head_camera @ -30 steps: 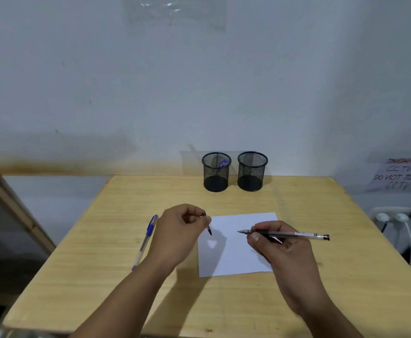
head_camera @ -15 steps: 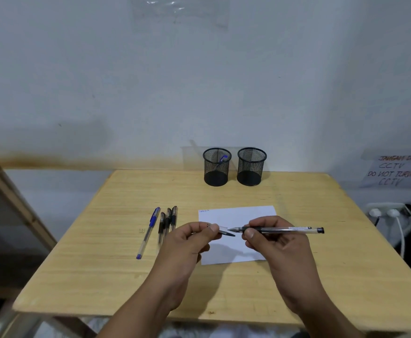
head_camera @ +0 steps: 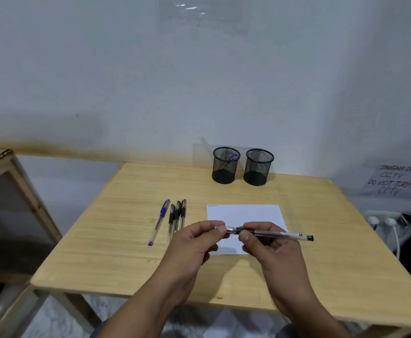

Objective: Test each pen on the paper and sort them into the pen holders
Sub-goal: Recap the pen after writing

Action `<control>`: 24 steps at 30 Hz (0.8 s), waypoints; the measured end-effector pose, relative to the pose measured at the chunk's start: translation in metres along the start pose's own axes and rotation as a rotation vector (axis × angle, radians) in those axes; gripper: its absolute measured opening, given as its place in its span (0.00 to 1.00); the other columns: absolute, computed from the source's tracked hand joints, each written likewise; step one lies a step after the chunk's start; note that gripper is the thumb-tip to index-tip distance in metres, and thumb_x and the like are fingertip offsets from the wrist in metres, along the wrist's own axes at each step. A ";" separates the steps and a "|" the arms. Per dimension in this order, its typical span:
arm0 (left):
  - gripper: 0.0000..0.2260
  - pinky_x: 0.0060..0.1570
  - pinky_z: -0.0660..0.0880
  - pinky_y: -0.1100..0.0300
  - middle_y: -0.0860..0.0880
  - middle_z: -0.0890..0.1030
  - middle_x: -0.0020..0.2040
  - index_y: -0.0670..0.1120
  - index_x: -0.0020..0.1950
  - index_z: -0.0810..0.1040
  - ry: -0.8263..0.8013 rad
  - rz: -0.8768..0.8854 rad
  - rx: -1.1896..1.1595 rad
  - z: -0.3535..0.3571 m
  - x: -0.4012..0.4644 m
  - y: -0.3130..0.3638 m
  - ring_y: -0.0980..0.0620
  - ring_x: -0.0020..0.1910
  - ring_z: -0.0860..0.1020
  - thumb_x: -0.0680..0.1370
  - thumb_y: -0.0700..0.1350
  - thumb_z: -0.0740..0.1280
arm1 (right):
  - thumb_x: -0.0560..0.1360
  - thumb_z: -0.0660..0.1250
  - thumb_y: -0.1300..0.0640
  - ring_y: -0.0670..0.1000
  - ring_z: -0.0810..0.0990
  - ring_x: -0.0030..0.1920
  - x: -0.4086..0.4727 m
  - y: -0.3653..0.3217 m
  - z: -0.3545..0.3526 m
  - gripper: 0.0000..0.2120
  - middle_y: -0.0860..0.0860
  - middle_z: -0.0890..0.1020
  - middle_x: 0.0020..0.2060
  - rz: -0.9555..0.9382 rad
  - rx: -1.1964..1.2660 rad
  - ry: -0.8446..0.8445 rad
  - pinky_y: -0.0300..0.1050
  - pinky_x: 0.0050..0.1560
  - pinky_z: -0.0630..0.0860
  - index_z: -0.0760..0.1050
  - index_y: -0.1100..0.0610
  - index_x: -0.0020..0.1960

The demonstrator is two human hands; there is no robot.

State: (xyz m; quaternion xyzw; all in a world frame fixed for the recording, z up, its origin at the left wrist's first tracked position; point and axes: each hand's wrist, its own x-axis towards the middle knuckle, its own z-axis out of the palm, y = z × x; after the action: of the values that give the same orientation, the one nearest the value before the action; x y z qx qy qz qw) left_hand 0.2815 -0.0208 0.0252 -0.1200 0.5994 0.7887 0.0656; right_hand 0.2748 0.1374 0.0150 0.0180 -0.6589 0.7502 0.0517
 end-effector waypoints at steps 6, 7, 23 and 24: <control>0.05 0.45 0.69 0.61 0.51 0.85 0.41 0.45 0.49 0.85 -0.002 0.105 0.100 -0.004 -0.003 -0.008 0.63 0.31 0.74 0.77 0.44 0.71 | 0.65 0.76 0.54 0.49 0.83 0.42 -0.009 0.004 0.008 0.09 0.51 0.86 0.39 0.068 0.050 0.033 0.47 0.47 0.80 0.84 0.56 0.43; 0.05 0.44 0.69 0.61 0.52 0.85 0.40 0.45 0.49 0.85 0.004 0.118 0.109 -0.004 -0.003 -0.009 0.64 0.29 0.74 0.77 0.43 0.70 | 0.66 0.76 0.56 0.50 0.84 0.43 -0.010 0.005 0.011 0.07 0.51 0.86 0.39 0.070 0.059 0.037 0.46 0.46 0.80 0.84 0.55 0.43; 0.07 0.46 0.73 0.64 0.56 0.86 0.46 0.51 0.49 0.85 0.035 0.189 0.213 0.008 0.035 -0.006 0.65 0.43 0.80 0.77 0.52 0.70 | 0.74 0.71 0.64 0.51 0.83 0.41 0.051 0.000 0.020 0.08 0.55 0.84 0.41 0.208 0.294 0.105 0.48 0.48 0.79 0.76 0.63 0.52; 0.07 0.45 0.73 0.67 0.57 0.85 0.46 0.52 0.50 0.85 0.037 0.193 0.237 0.008 0.042 -0.004 0.64 0.45 0.80 0.76 0.52 0.71 | 0.74 0.71 0.65 0.51 0.84 0.39 0.061 -0.003 0.018 0.07 0.55 0.84 0.40 0.191 0.253 0.114 0.47 0.46 0.80 0.76 0.63 0.51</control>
State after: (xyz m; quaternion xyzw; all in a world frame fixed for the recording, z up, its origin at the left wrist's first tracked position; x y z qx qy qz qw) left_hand 0.2408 -0.0134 0.0122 -0.0678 0.6982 0.7126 -0.0077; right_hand 0.2134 0.1229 0.0263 -0.0808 -0.5540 0.8285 0.0147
